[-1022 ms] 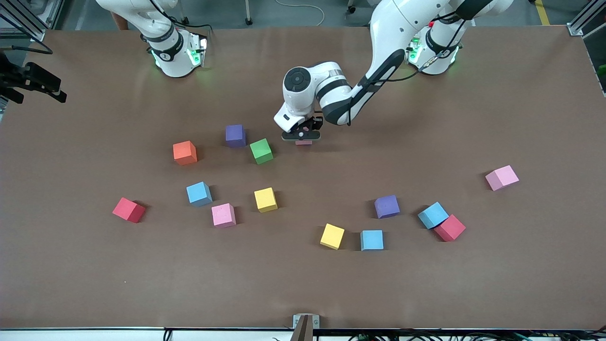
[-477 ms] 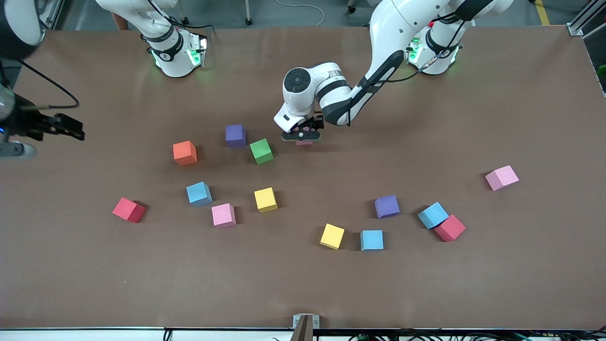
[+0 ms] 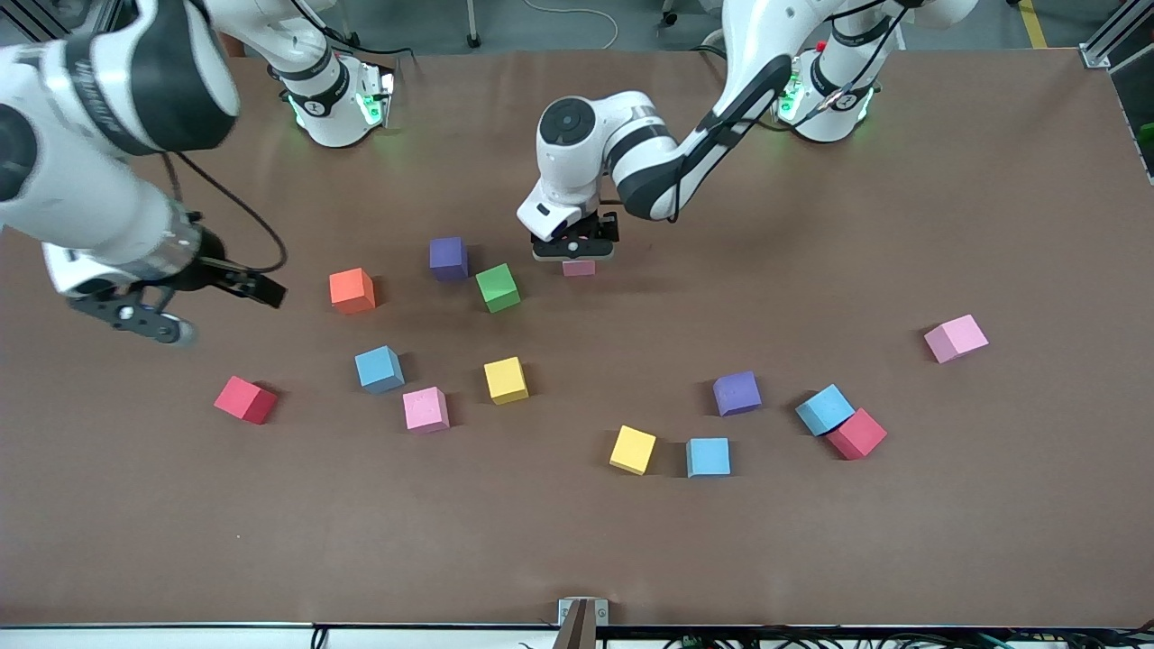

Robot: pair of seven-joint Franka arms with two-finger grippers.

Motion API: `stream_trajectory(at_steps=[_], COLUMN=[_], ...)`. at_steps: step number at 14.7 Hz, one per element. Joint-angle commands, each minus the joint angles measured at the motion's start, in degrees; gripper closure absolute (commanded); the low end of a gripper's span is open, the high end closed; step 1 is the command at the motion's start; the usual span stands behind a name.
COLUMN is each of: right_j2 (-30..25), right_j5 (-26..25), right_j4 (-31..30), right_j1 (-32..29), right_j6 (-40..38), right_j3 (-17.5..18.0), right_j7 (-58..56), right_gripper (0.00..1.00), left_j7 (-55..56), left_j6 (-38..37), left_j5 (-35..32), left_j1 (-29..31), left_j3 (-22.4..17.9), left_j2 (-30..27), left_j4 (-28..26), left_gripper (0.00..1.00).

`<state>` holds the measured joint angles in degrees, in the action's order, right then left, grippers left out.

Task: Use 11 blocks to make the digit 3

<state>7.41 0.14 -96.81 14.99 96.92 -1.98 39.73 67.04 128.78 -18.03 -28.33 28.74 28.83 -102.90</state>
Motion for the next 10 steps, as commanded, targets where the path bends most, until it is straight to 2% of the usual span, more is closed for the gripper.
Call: stream_trajectory(at_steps=[1,3,7,10], right_j2=[-1.0,-1.1,-0.2,2.9], right_j5=[3.9,6.1,6.4,6.4], right_j4=[-7.5,-13.2,-23.3,-26.2], right_j1=[2.9,6.4,13.8,20.4], right_j6=[6.0,12.3,26.1,33.0], right_j3=[-0.5,-0.5,-0.6,-0.6], right_j7=[12.2,20.3,34.7,45.5], right_gripper=[0.0,0.0,0.0,0.0], left_j7=[0.0,-0.9,-10.6,-20.3], left_j6=[-1.3,-1.3,-1.3,-1.3], left_j5=[-0.2,-0.3,-0.3,-0.2], left_j1=[5.7,10.6,19.5,25.6], left_j3=[0.0,0.0,-0.3,-0.3], left_j2=[-4.3,-4.1,-3.6,-1.2], left_j4=[-0.7,1.0,2.1,3.0], left_gripper=[0.0,0.0,0.0,0.0])
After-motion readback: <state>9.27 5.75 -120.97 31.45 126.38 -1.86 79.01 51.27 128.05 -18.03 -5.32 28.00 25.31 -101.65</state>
